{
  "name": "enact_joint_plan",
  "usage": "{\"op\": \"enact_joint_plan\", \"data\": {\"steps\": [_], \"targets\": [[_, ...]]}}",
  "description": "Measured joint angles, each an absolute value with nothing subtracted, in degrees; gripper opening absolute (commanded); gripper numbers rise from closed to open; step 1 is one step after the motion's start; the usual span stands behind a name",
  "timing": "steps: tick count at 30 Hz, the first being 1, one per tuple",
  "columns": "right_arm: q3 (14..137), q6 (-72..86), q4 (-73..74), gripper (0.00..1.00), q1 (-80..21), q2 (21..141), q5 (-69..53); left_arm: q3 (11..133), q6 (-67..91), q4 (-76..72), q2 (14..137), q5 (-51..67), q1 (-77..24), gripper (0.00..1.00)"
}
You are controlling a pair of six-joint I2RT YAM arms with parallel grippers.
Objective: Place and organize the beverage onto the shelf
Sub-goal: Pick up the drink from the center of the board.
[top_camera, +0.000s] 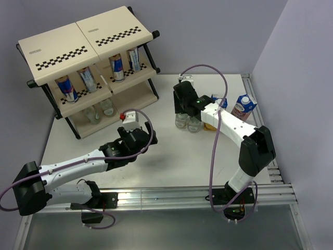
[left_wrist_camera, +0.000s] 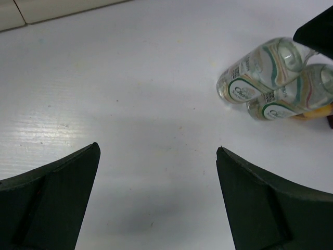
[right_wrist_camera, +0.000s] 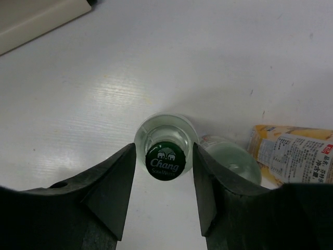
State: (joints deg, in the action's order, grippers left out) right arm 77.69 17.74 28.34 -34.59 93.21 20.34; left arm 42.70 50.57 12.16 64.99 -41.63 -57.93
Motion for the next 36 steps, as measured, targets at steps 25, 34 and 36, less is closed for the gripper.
{"op": "enact_joint_plan", "data": {"steps": [25,34,36], "targets": [[77.69,16.84,30.63,0.00,-37.01,92.25,17.10,42.35,29.89,-8.21,70.30,-34.00,-59.46,0.99],[78.46,16.14,37.60,0.00,-44.88,86.67,14.61,38.65,15.00,-27.40,74.06,-25.74,-60.16,0.99],[79.53,15.90,38.72,0.00,-46.63,85.49,14.48,37.98,13.04,-30.15,74.81,-24.69,-60.55,1.00]]}}
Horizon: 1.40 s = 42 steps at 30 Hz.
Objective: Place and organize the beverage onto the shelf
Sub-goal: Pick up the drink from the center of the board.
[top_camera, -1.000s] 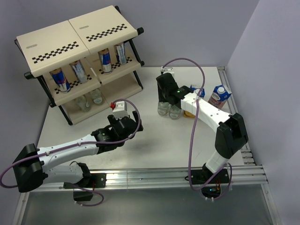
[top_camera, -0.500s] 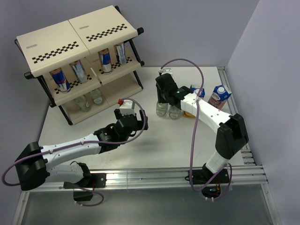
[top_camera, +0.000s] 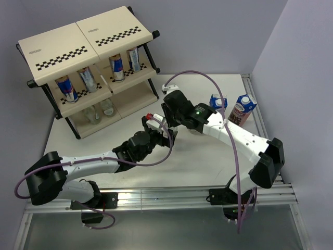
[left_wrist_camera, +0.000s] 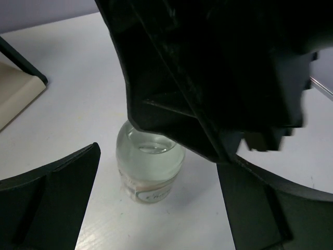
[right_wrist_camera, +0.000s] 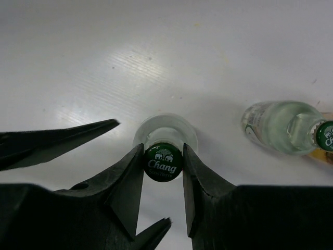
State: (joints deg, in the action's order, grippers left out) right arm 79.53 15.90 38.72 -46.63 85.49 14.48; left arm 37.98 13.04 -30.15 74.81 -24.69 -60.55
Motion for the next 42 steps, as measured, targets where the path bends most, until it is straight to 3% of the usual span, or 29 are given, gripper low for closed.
{"op": "enact_joint_plan", "data": {"steps": [8,17,23,25,28,29,31,32,35,36,38,42], "targets": [[83.22,15.25,41.21,0.00,-50.15,83.05,15.44,35.35,9.82,-37.23,76.14,-25.43,-61.34,1.00],[85.89,14.66,44.60,0.00,-51.96,82.94,18.04,35.24,8.60,-40.45,79.68,-34.00,-63.94,0.90],[86.15,14.63,44.36,0.00,-52.34,82.87,17.23,35.24,8.64,-42.72,80.20,-35.40,-64.03,0.91],[86.15,14.68,44.31,0.00,-52.36,82.87,16.53,35.24,8.67,-43.13,80.68,-35.75,-64.03,0.87],[86.17,14.83,44.07,0.00,-52.38,82.85,15.73,35.24,9.45,-43.86,81.23,-35.94,-64.18,0.54],[86.17,14.87,43.77,0.00,-52.38,82.85,15.62,35.22,9.56,-44.29,81.28,-36.16,-64.23,0.30],[86.26,14.79,43.53,0.00,-52.38,82.85,15.77,35.20,9.58,-44.62,81.28,-36.25,-64.23,0.14],[86.26,14.76,43.48,0.00,-52.45,82.85,15.81,35.14,9.65,-44.77,81.28,-36.32,-64.25,0.00],[86.26,14.70,43.42,0.19,-52.62,82.85,15.79,34.92,9.69,-45.10,81.28,-36.88,-64.38,0.00],[86.26,14.70,43.29,0.37,-52.64,82.85,15.79,34.92,9.69,-45.23,81.28,-37.26,-64.47,0.00],[86.26,14.74,42.72,0.56,-52.71,82.85,15.75,34.92,9.69,-45.58,81.28,-38.20,-64.60,0.00],[86.24,15.35,40.88,0.73,-52.27,82.28,18.20,34.61,9.67,-47.62,81.65,-42.00,-64.75,0.01]]}}
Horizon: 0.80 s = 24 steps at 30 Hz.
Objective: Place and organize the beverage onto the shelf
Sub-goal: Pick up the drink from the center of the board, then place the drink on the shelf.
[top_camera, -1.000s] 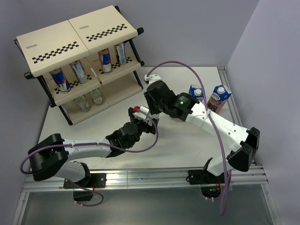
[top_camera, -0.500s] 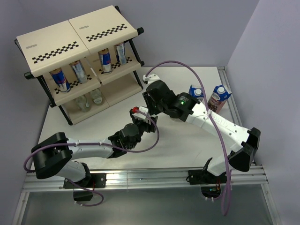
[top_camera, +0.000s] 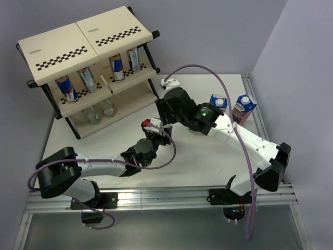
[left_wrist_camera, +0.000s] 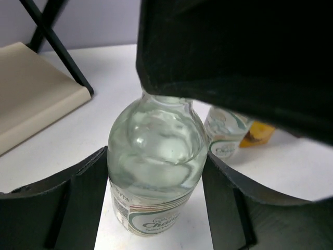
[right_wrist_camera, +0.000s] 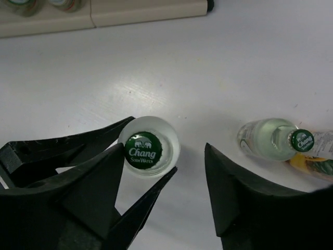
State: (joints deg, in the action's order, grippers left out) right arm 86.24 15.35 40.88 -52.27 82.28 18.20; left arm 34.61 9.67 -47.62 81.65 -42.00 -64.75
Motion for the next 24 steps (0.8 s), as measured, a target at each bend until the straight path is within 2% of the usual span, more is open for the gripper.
{"op": "enact_joint_plan", "data": {"steps": [6,15,24], "targets": [[86.24,16.91,39.92,0.76,-51.55,80.05,21.54,34.11,7.70,-52.38,82.94,-43.70,-64.10,0.00],[82.96,18.59,36.25,0.76,-43.92,70.65,21.41,34.11,7.90,-48.36,86.26,-41.89,-55.09,0.00],[75.94,18.35,34.30,0.76,-42.06,69.43,20.91,34.35,7.68,-56.23,90.41,-42.83,-49.04,0.00]]}}
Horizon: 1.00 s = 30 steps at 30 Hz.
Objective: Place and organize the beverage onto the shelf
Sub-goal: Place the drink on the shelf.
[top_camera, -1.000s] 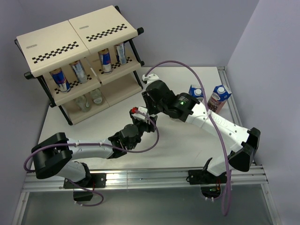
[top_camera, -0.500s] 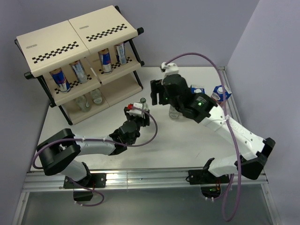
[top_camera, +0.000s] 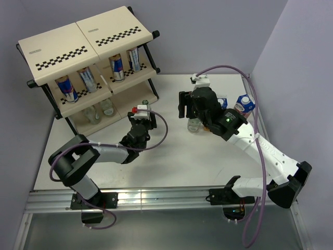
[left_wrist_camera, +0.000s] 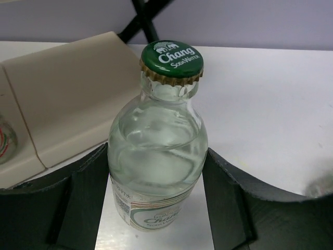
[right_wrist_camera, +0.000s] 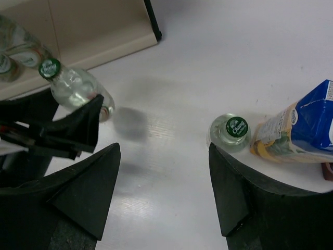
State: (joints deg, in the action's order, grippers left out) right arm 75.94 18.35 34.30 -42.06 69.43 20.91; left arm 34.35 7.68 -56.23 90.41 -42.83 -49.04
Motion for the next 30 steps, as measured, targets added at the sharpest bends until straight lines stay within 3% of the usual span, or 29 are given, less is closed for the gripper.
{"op": "enact_joint_plan", "data": {"steps": [14,30], "targets": [[71.94,18.06,31.46,0.76,-41.21,64.51,20.95,43.09,8.91,-60.60,102.21,-44.86,-38.57,0.00],[71.59,16.86,30.44,0.76,-41.19,64.58,20.23,48.31,10.09,-60.25,108.47,-42.96,-33.52,0.00]]}}
